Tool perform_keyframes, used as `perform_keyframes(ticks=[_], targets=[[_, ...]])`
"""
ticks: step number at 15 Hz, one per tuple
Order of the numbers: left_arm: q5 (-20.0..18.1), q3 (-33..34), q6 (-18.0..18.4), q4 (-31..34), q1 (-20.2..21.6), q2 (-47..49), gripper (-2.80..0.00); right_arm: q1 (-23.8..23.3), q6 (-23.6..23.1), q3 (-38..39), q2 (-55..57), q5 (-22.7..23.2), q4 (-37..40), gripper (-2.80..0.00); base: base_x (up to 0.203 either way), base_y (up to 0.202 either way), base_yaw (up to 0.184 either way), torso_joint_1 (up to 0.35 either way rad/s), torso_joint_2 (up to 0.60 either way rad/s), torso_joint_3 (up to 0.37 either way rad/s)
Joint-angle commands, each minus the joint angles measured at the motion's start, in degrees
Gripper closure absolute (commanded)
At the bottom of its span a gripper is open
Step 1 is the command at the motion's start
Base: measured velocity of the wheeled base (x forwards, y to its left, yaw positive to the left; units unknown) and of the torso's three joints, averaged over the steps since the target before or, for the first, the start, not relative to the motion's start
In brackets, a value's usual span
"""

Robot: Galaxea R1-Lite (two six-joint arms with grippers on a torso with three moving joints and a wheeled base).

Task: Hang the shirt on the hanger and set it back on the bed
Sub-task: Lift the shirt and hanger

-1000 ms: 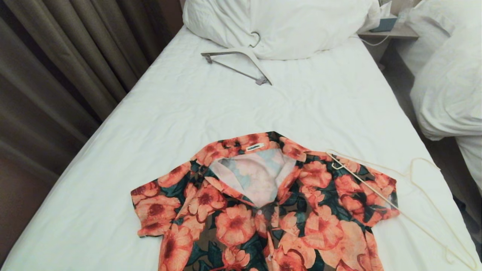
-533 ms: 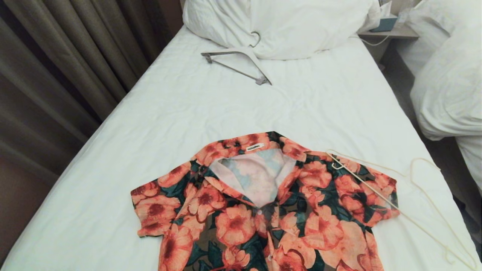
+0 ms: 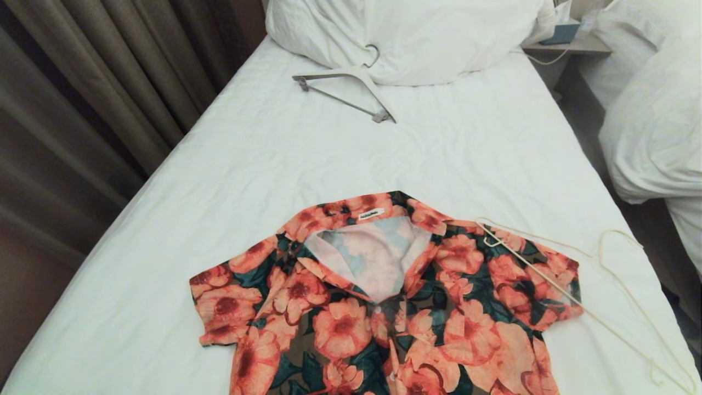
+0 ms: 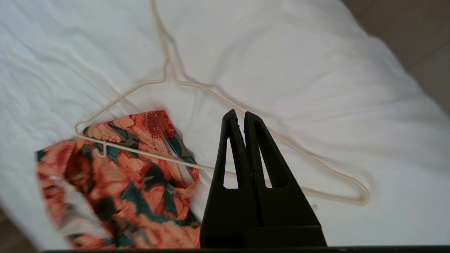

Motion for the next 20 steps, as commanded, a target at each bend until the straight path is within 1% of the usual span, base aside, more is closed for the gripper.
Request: perform_keyframes(ticks=[1, 2, 4, 8, 9, 11, 12, 13, 14, 16, 20], targets=[[0.07, 0.0, 0.0, -0.01, 0.0, 0.07, 0.0, -4.34, -1.39, -2.86, 7.01, 5.48, 4.57, -0.81, 0.0, 0.0, 0.0, 0.0, 0.0, 0.0], [0.0, 0.0, -0.04, -0.01, 0.0, 0.07, 0.0, -5.41, -5.35, -3.52, 8.35, 8.46, 7.35, -2.8, 0.0, 0.0, 0.0, 0.0, 0.0, 0.0], [0.04, 0.0, 0.0, -0.01, 0.0, 0.07, 0.0, -6.25, -10.94, -3.96, 10.68, 12.9, 9.69, -2.8, 0.0, 0.0, 0.0, 0.0, 0.0, 0.0], [0.04, 0.0, 0.0, -0.01, 0.0, 0.07, 0.0, -6.1, -19.64, -3.93, 13.51, 17.25, 9.83, -2.8, 0.0, 0.0, 0.0, 0.0, 0.0, 0.0], [0.0, 0.0, 0.0, -0.01, 0.0, 0.07, 0.0, -5.99, -22.75, -3.81, 14.51, 19.27, 9.83, -2.8, 0.0, 0.0, 0.0, 0.0, 0.0, 0.0], [0.0, 0.0, 0.0, -0.01, 0.0, 0.07, 0.0, -5.9, -29.67, -3.41, 16.59, 27.05, 9.94, -2.8, 0.0, 0.0, 0.0, 0.0, 0.0, 0.0], [0.0, 0.0, 0.0, -0.01, 0.0, 0.07, 0.0, -5.85, -32.86, -3.26, 17.77, 30.06, 9.97, -2.8, 0.0, 0.0, 0.0, 0.0, 0.0, 0.0], [0.0, 0.0, 0.0, -0.01, 0.0, 0.07, 0.0, -5.36, -36.33, -3.21, 19.16, 32.26, 9.99, -2.8, 0.0, 0.0, 0.0, 0.0, 0.0, 0.0], [0.0, 0.0, -0.01, -0.01, 0.0, 0.07, 0.0, -4.42, -38.61, -3.2, 20.45, 33.22, 9.97, -2.8, 0.0, 0.0, 0.0, 0.0, 0.0, 0.0], [0.0, 0.0, 0.0, -0.01, 0.0, 0.07, 0.0, -2.2, -40.38, -3.62, 23.35, 33.42, 9.52, -2.8, 0.0, 0.0, 0.0, 0.0, 0.0, 0.0], [0.0, 0.0, 0.0, -0.01, 0.0, 0.07, 0.0, 0.41, -40.44, -6.2, 24.96, 33.18, 9.33, -2.8, 0.0, 0.0, 0.0, 0.0, 0.0, 0.0]])
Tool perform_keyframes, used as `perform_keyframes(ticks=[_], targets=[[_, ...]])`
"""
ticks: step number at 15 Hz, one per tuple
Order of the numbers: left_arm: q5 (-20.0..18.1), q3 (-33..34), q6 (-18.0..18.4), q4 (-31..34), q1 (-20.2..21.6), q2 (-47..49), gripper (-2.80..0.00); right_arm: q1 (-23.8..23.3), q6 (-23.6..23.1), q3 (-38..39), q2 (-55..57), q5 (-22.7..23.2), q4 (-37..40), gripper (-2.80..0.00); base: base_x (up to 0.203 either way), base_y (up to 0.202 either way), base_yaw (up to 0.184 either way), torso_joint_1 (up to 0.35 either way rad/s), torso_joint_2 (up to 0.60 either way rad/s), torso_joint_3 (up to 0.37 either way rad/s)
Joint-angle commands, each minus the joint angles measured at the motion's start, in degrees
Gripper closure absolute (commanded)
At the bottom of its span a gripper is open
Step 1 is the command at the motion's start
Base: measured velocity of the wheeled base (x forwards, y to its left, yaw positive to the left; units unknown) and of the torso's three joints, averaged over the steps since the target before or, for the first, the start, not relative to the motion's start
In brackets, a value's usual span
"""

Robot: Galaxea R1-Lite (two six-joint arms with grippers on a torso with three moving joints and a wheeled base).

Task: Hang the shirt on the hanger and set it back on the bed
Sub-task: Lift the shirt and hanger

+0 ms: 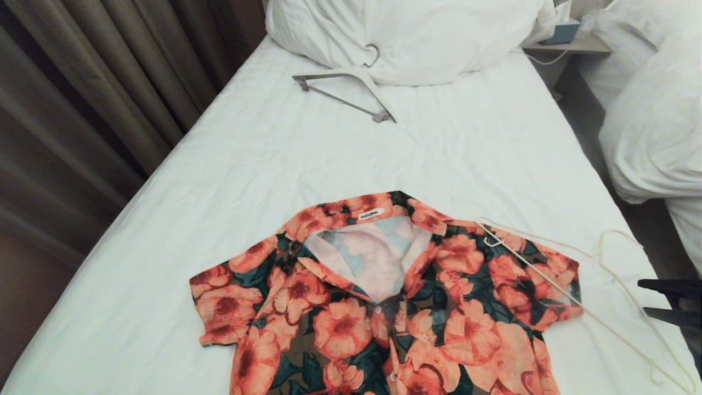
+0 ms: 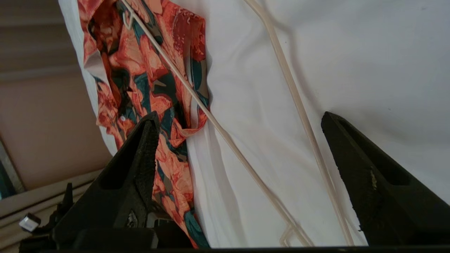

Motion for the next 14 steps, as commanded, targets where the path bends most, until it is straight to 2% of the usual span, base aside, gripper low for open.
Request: perform_keyframes(ticks=[1, 4, 7, 9, 12, 13, 14], targets=[[0.0, 0.0, 0.02, 0.03, 0.0, 0.07, 0.0, 1.07, -0.1, -0.63, 1.8, 0.47, 0.06, -2.8, 0.0, 0.0, 0.0, 0.0, 0.0, 0.0], [0.0, 0.0, 0.02, 0.03, 0.0, 0.07, 0.0, 4.17, -1.45, -0.86, 8.11, 1.51, -3.45, -2.8, 0.0, 0.0, 0.0, 0.0, 0.0, 0.0], [0.0, 0.0, 0.02, 0.03, 0.0, 0.07, 0.0, 6.92, -10.77, -0.5, 12.0, 3.76, -5.55, -2.8, 0.0, 0.0, 0.0, 0.0, 0.0, 0.0], [0.0, 0.0, 0.02, 0.03, 0.0, 0.07, 0.0, 9.16, -11.02, -0.26, 11.79, 6.74, -5.56, -2.8, 0.0, 0.0, 0.0, 0.0, 0.0, 0.0], [0.0, 0.0, 0.02, 0.03, 0.0, 0.07, 0.0, 11.69, -11.02, 0.19, 10.6, 7.68, -5.66, -2.8, 0.0, 0.0, 0.0, 0.0, 0.0, 0.0], [0.0, 0.0, 0.02, 0.03, 0.0, 0.07, 0.0, 11.96, -11.0, 0.35, 9.83, 7.74, -5.75, 0.0, 0.0, 0.0, 0.0, 0.0, 0.0, 0.0], [0.0, 0.0, 0.02, 0.03, 0.0, 0.07, 0.0, 12.36, -10.99, 0.45, 8.83, 7.77, -5.76, 0.0, 0.0, 0.0, 0.0, 0.0, 0.0, 0.0]])
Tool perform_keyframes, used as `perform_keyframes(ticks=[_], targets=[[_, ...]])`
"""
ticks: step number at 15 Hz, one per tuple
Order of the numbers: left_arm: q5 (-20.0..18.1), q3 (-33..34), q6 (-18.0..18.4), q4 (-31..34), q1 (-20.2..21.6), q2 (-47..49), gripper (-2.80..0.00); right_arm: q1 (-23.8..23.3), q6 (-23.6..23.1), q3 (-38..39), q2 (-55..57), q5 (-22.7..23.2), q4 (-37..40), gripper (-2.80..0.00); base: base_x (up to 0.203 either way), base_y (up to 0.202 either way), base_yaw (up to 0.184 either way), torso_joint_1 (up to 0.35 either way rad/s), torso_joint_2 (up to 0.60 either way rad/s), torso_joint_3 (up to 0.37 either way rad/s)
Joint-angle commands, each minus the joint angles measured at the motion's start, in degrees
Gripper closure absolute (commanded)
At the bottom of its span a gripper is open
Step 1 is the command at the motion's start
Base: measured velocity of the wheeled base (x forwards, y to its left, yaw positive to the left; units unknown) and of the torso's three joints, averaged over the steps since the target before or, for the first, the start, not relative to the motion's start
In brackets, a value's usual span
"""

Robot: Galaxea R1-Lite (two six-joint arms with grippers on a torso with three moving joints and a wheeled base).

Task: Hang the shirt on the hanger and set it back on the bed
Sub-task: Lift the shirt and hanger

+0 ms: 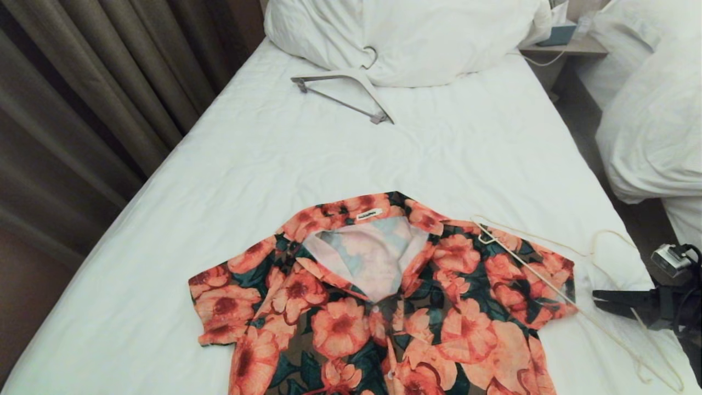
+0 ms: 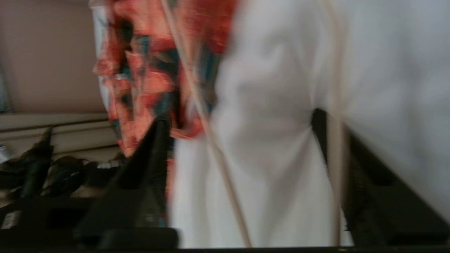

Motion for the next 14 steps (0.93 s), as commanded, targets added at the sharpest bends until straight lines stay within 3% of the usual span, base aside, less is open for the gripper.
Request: perform_keyframes(ticks=[1, 6, 14], targets=[[-0.02, 0.0, 0.0, 0.03, 0.0, 0.07, 0.0, 0.33, -0.07, 0.14, -1.84, 0.38, 0.3, 0.0, 0.0, 0.0, 0.0, 0.0, 0.0, 0.0], [-0.02, 0.0, 0.0, 0.03, 0.0, 0.07, 0.0, 0.21, 0.12, 1.19, -7.71, 0.16, 0.47, 0.0, 0.0, 0.0, 0.0, 0.0, 0.0, 0.0], [-0.02, 0.0, 0.0, 0.03, 0.0, 0.07, 0.0, -2.33, 2.01, 2.2, -27.91, -1.85, 0.04, 0.0, 0.0, 0.0, 0.0, 0.0, 0.0, 0.0]])
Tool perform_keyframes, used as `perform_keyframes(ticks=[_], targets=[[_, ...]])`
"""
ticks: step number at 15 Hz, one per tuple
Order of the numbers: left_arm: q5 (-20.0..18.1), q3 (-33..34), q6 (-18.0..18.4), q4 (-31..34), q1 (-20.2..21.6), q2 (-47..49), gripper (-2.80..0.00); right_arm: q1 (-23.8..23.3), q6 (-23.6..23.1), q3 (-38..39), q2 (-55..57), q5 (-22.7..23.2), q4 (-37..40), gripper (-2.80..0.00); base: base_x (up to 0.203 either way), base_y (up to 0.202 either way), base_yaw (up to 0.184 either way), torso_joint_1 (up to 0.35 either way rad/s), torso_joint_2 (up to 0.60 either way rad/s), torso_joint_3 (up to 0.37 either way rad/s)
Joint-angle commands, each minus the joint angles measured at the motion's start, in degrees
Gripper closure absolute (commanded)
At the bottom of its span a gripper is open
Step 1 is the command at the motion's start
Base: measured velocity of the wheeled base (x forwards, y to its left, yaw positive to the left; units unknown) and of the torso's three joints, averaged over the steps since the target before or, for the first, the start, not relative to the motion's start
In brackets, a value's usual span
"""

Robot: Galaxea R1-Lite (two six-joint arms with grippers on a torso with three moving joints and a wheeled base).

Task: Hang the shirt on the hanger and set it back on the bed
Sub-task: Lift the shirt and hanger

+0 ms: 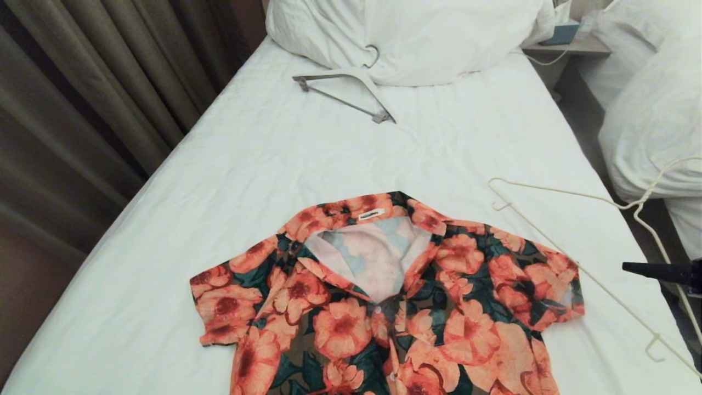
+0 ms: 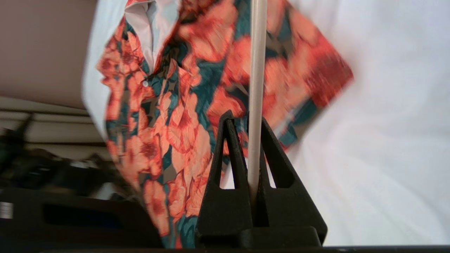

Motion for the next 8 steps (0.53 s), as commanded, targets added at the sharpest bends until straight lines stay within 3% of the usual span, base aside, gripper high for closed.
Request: perform_keyframes(ticks=[1, 6, 8], targets=[[0.01, 0.0, 0.0, -0.01, 0.0, 0.07, 0.0, 0.1, -0.56, -0.05, -7.11, -0.18, -0.09, 0.0, 0.0, 0.0, 0.0, 0.0, 0.0, 0.0], [0.01, 0.0, 0.0, -0.01, 0.0, 0.07, 0.0, 8.92, -3.59, -0.13, -16.52, -1.32, -1.86, 0.0, 0.0, 0.0, 0.0, 0.0, 0.0, 0.0], [0.01, 0.0, 0.0, -0.01, 0.0, 0.07, 0.0, 13.77, -10.31, 1.37, -18.89, -1.35, -2.07, 0.0, 0.0, 0.0, 0.0, 0.0, 0.0, 0.0]])
